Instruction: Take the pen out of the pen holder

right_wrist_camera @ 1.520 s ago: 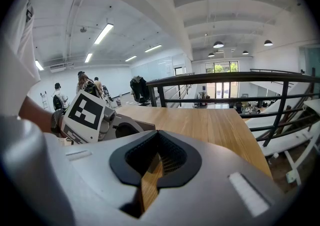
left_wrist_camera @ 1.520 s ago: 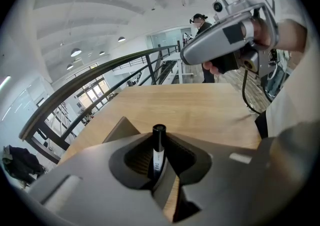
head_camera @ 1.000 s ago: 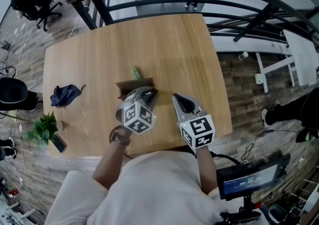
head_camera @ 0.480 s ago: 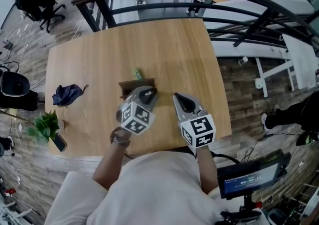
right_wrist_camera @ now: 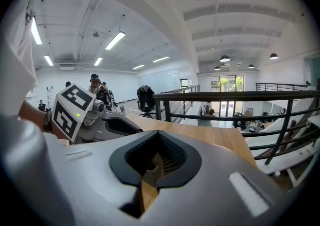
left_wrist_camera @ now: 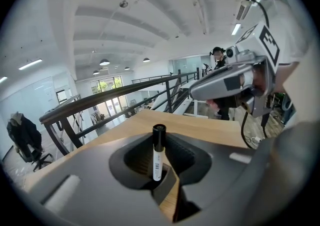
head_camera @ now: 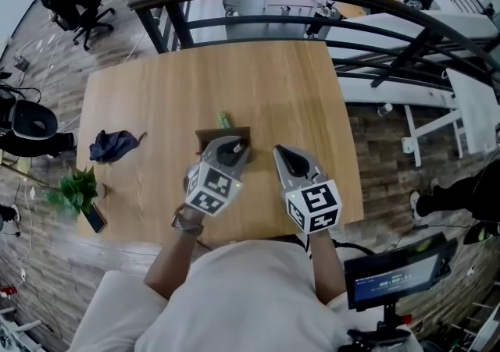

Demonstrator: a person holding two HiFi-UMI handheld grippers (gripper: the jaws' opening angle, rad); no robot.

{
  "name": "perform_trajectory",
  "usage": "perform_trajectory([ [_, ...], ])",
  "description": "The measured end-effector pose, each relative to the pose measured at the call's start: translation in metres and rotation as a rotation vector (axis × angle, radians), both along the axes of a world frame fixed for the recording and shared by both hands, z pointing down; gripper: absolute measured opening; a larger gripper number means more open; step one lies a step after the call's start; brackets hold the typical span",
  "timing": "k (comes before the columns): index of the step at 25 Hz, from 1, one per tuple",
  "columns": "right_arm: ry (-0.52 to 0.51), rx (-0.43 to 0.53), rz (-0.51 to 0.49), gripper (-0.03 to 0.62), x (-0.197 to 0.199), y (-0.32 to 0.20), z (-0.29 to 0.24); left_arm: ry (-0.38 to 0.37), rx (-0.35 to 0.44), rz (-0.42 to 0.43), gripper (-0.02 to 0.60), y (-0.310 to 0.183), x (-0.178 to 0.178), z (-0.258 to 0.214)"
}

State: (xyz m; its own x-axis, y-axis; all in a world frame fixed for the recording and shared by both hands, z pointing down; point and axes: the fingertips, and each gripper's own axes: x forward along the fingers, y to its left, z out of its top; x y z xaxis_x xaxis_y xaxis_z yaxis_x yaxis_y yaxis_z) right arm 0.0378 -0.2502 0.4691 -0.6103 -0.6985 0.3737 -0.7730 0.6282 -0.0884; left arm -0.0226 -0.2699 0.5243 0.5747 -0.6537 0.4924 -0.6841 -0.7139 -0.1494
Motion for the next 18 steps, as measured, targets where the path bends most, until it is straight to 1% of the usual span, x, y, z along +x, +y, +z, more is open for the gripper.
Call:
perform_trajectory([
  [3,-0.005,0.021,-0.010,0.003,-0.005,-0.003,-0.008,0.037,0.012,-0.016,0.071,-0.002,-0.006,-0.010],
  [12,-0.025,0.080,-0.037,0.003,-0.017,-0.009,-0.033,0.110,0.057,-0.083,0.071,-0.005,-0.029,-0.047],
  [18,-0.015,0.128,-0.071,0.003,-0.029,-0.009,-0.055,0.153,0.091,-0.120,0.071,-0.001,-0.042,-0.073],
])
